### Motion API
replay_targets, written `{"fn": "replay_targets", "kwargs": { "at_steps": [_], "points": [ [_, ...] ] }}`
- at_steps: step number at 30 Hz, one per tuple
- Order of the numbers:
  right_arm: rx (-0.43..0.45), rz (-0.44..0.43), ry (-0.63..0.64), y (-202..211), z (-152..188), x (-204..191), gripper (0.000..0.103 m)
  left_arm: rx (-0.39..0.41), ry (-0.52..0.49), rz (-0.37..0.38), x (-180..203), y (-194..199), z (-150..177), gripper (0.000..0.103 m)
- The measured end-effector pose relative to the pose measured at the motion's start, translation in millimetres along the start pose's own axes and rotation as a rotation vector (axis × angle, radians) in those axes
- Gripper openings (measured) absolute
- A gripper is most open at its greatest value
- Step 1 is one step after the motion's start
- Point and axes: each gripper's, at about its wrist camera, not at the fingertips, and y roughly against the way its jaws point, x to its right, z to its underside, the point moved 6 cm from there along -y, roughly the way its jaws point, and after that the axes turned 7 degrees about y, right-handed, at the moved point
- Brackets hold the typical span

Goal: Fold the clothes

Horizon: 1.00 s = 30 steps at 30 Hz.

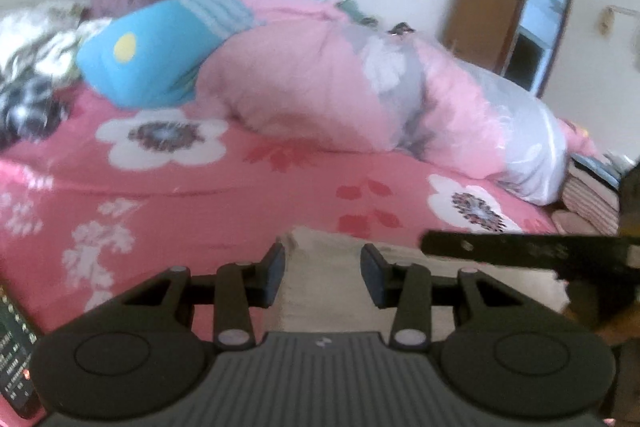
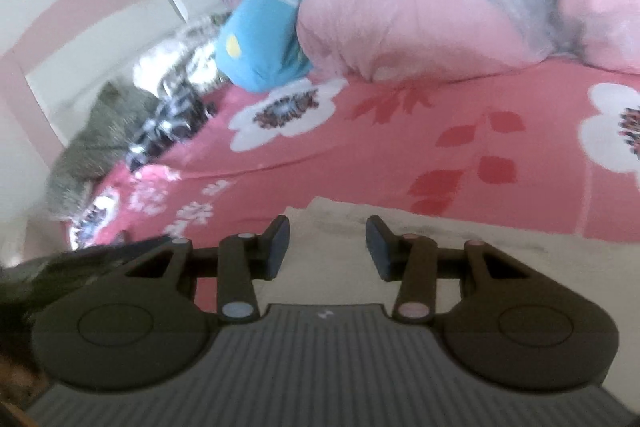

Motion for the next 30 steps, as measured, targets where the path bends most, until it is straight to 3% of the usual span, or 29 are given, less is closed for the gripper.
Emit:
{"fn": "replay_targets", "kwargs": {
  "at_steps": [4, 8, 13, 16, 18, 22, 26, 30],
  "points": [
    [0.051, 0.010, -0.012, 51, 19, 3, 0.042, -0.004, -0.080, 0.037, 28, 11, 3, 0.050],
    [0.054, 0.084, 0.003, 78, 49, 6, 0.042, -0.088, -0.120, 0.063, 46, -5, 22, 0.051],
    [0.031, 0.152, -0.062, 89, 85, 19, 0.042, -0.194, -0.125, 0.010, 45, -43, 57, 0.050],
    [0.029, 0.245, -0.024, 94, 101, 24, 0.042, -0.225, -0.131, -0.016, 36, -57, 72, 0.049],
    [0.016, 0.307, 0.009, 95, 114, 28, 0.042, -0.225, -0.130, -0.014, 33, -61, 77, 0.049],
    [0.003, 0.316, 0.042, 82, 146, 35, 0.041, -0.229, -0.124, -0.006, 30, -62, 80, 0.049],
    [0.006, 0.336, 0.077, 85, 141, 31, 0.039, -0.226, -0.120, -0.004, 29, -62, 81, 0.049],
    [0.100, 0.418, 0.069, 120, 125, 36, 0.038, -0.225, -0.117, -0.003, 29, -61, 81, 0.049]
  ]
}}
